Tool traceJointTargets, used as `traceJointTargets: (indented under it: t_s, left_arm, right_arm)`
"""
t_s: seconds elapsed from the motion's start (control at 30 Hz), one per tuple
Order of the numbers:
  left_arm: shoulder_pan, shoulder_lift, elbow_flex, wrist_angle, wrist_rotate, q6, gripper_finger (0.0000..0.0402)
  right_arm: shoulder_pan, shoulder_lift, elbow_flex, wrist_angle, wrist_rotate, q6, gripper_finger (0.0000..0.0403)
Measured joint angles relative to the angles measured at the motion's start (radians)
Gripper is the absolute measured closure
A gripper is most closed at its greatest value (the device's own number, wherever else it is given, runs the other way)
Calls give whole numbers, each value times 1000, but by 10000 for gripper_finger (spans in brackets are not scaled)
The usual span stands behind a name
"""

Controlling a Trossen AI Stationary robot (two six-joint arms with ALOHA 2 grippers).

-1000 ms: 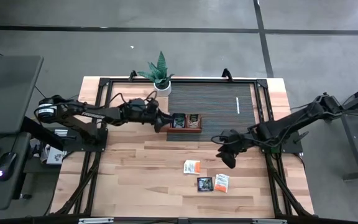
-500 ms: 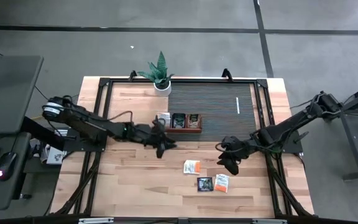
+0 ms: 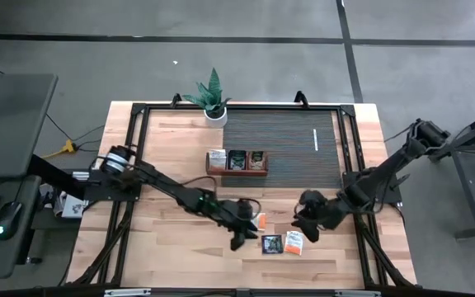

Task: Pick & Place Tea
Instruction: Put the blue tea bag into the middle section of the wooden organizer

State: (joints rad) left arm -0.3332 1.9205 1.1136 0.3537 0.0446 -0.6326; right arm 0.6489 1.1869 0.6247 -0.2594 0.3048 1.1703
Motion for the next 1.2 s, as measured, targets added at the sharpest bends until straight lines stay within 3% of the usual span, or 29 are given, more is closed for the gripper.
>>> traceJointTargets:
  t_s: [0.3, 0.4, 0.57, 0.67, 0.87, 0.97, 1.2]
  left_arm:
    - [-32, 130, 275, -194, -27, -30, 266]
    - [-50, 165, 344, -340, -28, -45, 266]
    - [-57, 247, 450, -448, -10, -104, 266]
    - [-61, 276, 504, -419, -12, -113, 266]
    - [-66, 289, 517, -448, -21, -130, 266]
    - [-57, 298, 514, -543, -61, -133, 266]
    - [-54, 296, 513, -535, 0, -80, 266]
  right_arm:
    - [175, 211, 0, 249, 75, 1, 254]
    - [202, 294, 0, 345, 86, -5, 254]
    - [231, 403, 23, 436, 82, -44, 254]
    - [241, 452, 61, 453, 78, -94, 254]
    - [241, 495, 127, 441, 67, -196, 254]
    - [237, 495, 141, 428, 111, -194, 254]
    - [230, 495, 149, 418, 170, -155, 254]
